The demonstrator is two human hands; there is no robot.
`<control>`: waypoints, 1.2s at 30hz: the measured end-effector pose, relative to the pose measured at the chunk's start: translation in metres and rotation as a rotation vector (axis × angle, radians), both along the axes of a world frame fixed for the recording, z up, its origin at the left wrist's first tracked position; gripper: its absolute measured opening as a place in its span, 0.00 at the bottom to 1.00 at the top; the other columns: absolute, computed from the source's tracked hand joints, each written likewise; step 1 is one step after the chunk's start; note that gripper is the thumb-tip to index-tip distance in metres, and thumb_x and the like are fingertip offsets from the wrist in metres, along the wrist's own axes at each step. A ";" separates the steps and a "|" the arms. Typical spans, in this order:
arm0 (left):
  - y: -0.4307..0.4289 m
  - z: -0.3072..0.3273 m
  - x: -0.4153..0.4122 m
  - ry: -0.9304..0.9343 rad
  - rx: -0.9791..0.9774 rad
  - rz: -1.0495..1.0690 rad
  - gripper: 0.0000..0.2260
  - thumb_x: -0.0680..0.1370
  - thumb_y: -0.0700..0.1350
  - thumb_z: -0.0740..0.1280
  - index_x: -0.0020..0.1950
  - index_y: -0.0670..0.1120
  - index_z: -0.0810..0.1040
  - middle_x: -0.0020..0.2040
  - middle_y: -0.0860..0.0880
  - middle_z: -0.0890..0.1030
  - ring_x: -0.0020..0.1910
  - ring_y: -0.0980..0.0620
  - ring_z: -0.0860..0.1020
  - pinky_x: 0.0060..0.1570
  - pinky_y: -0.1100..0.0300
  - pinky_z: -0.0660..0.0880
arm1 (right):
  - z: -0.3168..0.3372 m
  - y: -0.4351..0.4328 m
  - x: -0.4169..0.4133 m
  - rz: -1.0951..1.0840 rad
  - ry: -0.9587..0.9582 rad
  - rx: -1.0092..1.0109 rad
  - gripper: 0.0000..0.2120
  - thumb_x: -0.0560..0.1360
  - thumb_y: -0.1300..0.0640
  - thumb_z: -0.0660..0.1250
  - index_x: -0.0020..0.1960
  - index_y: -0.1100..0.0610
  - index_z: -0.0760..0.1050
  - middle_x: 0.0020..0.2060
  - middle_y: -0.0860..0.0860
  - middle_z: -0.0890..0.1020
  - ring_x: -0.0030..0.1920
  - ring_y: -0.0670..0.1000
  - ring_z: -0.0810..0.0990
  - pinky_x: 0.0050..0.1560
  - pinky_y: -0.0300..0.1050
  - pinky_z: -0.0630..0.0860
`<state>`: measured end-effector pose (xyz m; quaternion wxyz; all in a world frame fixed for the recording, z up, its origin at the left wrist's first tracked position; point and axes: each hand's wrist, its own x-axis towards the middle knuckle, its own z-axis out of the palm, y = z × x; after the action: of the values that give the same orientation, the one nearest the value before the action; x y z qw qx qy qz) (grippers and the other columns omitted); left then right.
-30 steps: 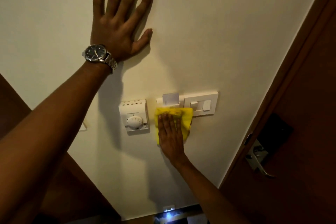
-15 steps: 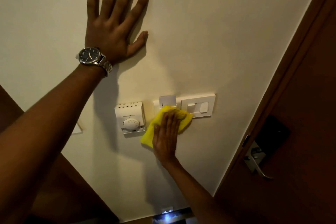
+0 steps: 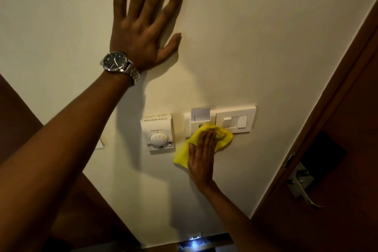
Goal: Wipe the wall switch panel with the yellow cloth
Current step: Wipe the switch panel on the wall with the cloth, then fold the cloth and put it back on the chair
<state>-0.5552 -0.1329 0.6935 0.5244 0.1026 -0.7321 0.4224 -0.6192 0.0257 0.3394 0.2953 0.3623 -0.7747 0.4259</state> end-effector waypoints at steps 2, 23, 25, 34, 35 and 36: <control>-0.001 0.000 0.001 -0.005 0.008 -0.009 0.31 0.87 0.64 0.56 0.86 0.49 0.60 0.82 0.38 0.65 0.80 0.34 0.65 0.75 0.27 0.64 | 0.003 -0.001 -0.009 0.014 0.006 -0.001 0.31 0.86 0.47 0.47 0.81 0.59 0.38 0.79 0.61 0.53 0.80 0.62 0.53 0.74 0.63 0.61; 0.060 -0.073 0.053 -0.099 0.421 -0.162 0.31 0.85 0.53 0.65 0.82 0.36 0.65 0.82 0.36 0.65 0.81 0.35 0.64 0.79 0.36 0.65 | 0.109 0.072 -0.026 -0.215 -0.033 0.265 0.22 0.68 0.43 0.77 0.53 0.56 0.78 0.52 0.57 0.79 0.52 0.61 0.78 0.52 0.54 0.72; 0.088 -0.157 0.083 0.007 0.630 -0.225 0.26 0.83 0.48 0.68 0.76 0.34 0.73 0.77 0.35 0.72 0.76 0.35 0.71 0.74 0.39 0.69 | 0.105 0.078 -0.024 -0.212 -0.058 0.317 0.20 0.69 0.39 0.75 0.49 0.56 0.80 0.52 0.57 0.79 0.53 0.61 0.77 0.54 0.54 0.70; 0.154 -0.416 0.215 -0.216 1.878 -0.122 0.55 0.65 0.69 0.75 0.81 0.36 0.65 0.80 0.38 0.67 0.78 0.36 0.66 0.77 0.42 0.64 | 0.022 0.072 0.074 0.479 -0.327 0.637 0.18 0.68 0.42 0.65 0.43 0.57 0.77 0.42 0.55 0.82 0.45 0.60 0.80 0.46 0.52 0.71; 0.150 -0.427 0.230 -0.241 1.939 -0.101 0.61 0.60 0.72 0.73 0.83 0.38 0.62 0.82 0.40 0.64 0.81 0.38 0.62 0.79 0.42 0.61 | 0.012 0.063 0.090 0.542 -0.403 0.680 0.19 0.67 0.39 0.69 0.41 0.55 0.74 0.38 0.54 0.81 0.43 0.58 0.80 0.43 0.52 0.72; 0.143 -0.432 0.242 -0.270 2.002 -0.081 0.64 0.56 0.74 0.70 0.84 0.41 0.61 0.83 0.42 0.61 0.82 0.40 0.60 0.81 0.44 0.59 | 0.005 0.053 0.105 0.583 -0.473 0.700 0.21 0.65 0.37 0.75 0.40 0.52 0.72 0.36 0.52 0.80 0.41 0.55 0.80 0.42 0.52 0.73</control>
<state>-0.3133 0.0101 0.2611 0.1238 0.4219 -0.8061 -0.3961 -0.5145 0.0784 0.3446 -0.1580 0.5342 -0.7832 0.2761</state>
